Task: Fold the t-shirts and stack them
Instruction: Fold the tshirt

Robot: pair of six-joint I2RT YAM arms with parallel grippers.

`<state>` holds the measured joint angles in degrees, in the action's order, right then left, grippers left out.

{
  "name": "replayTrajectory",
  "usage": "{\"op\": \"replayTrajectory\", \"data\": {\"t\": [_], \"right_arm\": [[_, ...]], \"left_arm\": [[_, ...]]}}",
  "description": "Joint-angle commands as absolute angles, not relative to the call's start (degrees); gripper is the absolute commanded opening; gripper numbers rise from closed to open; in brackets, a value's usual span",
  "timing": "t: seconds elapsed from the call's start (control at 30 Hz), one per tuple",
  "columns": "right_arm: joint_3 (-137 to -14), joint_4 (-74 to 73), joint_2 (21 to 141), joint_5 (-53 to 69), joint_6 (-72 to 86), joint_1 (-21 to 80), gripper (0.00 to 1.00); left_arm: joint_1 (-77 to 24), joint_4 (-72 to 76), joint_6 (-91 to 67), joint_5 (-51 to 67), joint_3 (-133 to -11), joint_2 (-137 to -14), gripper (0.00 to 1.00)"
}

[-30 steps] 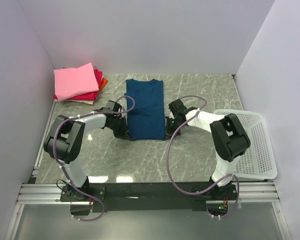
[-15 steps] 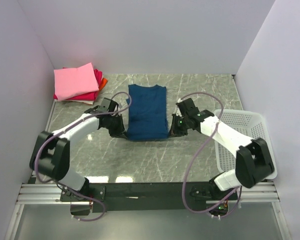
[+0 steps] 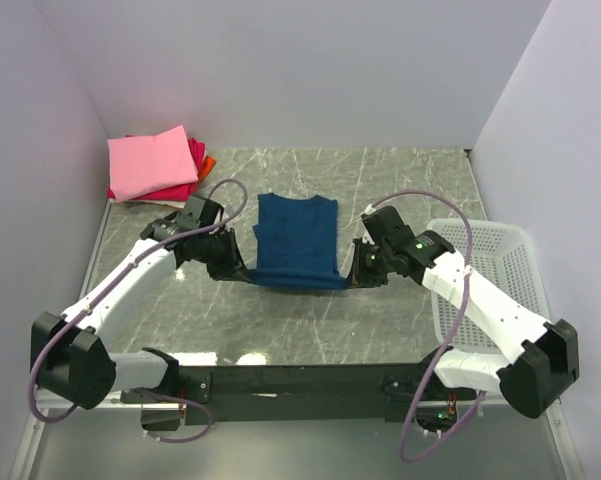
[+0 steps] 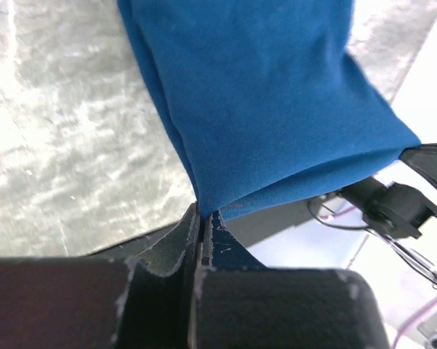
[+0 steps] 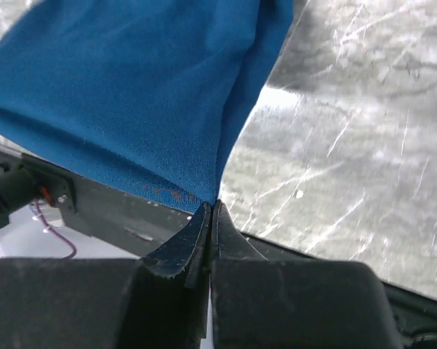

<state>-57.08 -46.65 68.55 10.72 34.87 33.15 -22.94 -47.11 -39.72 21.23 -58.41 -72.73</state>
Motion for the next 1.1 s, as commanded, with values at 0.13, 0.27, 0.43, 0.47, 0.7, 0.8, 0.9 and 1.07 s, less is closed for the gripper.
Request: {"op": "replayTrajectory", "data": {"t": [0.13, 0.27, 0.43, 0.47, 0.7, 0.8, 0.9, 1.07], "right_arm": [[-63.63, -55.98, 64.42, 0.36, 36.91, 33.05, 0.0], [-67.67, -55.55, 68.11, -2.19, 35.6, 31.73, 0.0], [-71.63, -52.3, 73.38, -2.64, 33.66, 28.22, 0.0], [-72.07, -51.77, 74.17, -2.55, 33.4, 27.52, 0.0], [-78.47, -49.48, 81.72, -2.46, 30.41, 24.17, 0.0], [-81.72, -48.87, 84.27, -2.64, 29.36, 23.47, 0.0], [-84.8, -48.52, 87.17, -2.81, 28.39, 22.68, 0.0], [-89.55, -48.16, 91.75, -2.9, 27.25, 21.89, 0.0]], "left_arm": [[-22.32, -51.07, -40.87, 19.34, -66.0, -72.23, 0.0], [-22.32, -49.92, -39.64, 18.73, -70.04, -76.46, 0.0], [-22.24, -46.15, -39.73, 18.37, -72.86, -81.91, 0.0], [-22.15, -45.62, -40.07, 18.28, -73.73, -82.78, 0.0], [-21.53, -42.01, -40.96, 18.28, -78.22, -89.47, 0.0], [-20.83, -41.57, -40.87, 18.54, -80.59, -91.93, 0.01], [-20.04, -41.48, -40.52, 19.07, -83.14, -94.3, 0.0], [-18.37, -41.57, -40.17, 19.51, -87.36, -98.43, 0.0]]}}
